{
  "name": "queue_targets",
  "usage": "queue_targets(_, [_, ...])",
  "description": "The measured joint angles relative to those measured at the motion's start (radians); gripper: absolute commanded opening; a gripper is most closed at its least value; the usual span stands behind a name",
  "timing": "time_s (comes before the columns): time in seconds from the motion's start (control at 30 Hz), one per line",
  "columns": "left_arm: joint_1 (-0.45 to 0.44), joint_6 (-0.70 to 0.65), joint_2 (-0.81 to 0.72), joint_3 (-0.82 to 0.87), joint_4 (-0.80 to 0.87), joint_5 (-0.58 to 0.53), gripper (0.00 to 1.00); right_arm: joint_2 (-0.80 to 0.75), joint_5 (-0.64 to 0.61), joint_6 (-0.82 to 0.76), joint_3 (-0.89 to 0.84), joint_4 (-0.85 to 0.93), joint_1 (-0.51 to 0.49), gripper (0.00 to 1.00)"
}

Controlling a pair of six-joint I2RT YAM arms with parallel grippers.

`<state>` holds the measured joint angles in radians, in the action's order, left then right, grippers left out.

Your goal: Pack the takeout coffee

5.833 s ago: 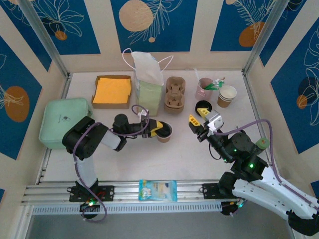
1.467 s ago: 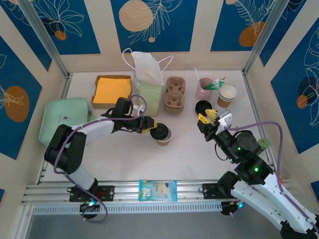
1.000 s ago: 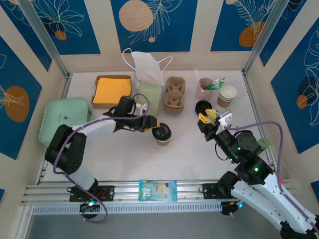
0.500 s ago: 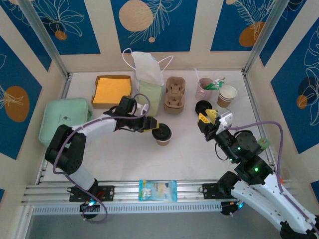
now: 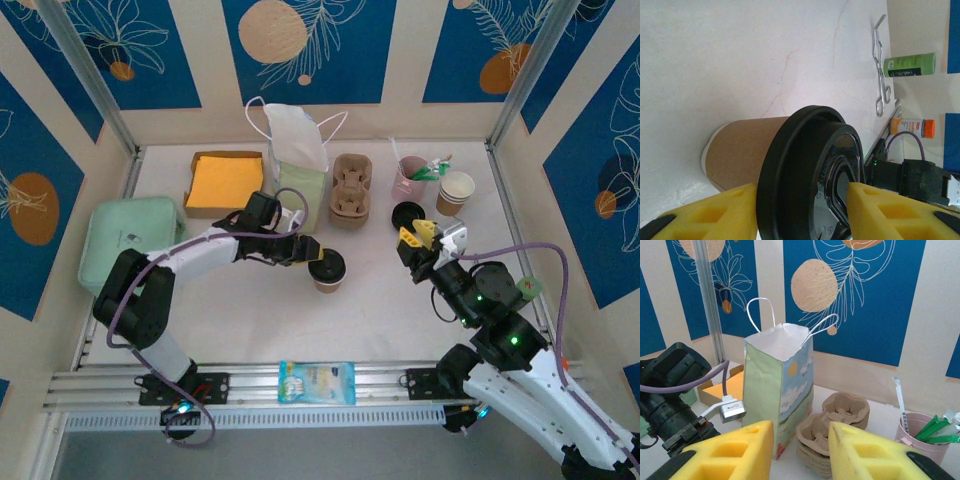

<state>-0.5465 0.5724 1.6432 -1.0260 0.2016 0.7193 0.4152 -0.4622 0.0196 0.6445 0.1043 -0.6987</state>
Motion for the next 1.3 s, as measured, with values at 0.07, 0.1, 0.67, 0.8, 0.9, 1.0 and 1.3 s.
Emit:
queue_targets(0.07, [-0.002, -0.004, 0.000, -0.003, 0.002, -0.003, 0.49, 0.000, 0.000, 0.000, 0.000, 0.002, 0.000, 0.35])
queue_targets(0.1, [-0.002, -0.006, 0.000, -0.004, 0.004, -0.007, 0.49, 0.000, 0.000, 0.000, -0.001, 0.002, 0.000, 0.35])
queue_targets(0.67, [-0.002, -0.045, 0.000, -0.026, 0.070, -0.027, 0.67, 0.052, -0.001, 0.045, 0.004, 0.085, 0.002, 0.44])
queue_targets(0.8, [-0.002, -0.059, 0.000, -0.037, 0.081, -0.037, 0.70, 0.097, -0.002, 0.074, 0.014, 0.123, 0.009, 0.52])
queue_targets(0.9, [-0.002, -0.059, 0.000, -0.037, 0.093, -0.042, 0.73, 0.142, -0.001, 0.107, 0.034, 0.159, 0.020, 0.57])
queue_targets(1.0, [-0.002, -0.060, 0.000, -0.038, 0.105, -0.047, 0.75, 0.202, 0.009, 0.146, 0.066, 0.207, 0.041, 0.59])
queue_targets(1.3, [0.021, -0.058, -0.046, -0.044, 0.124, -0.068, 0.74, 0.387, 0.129, 0.278, 0.146, 0.339, 0.150, 0.60])
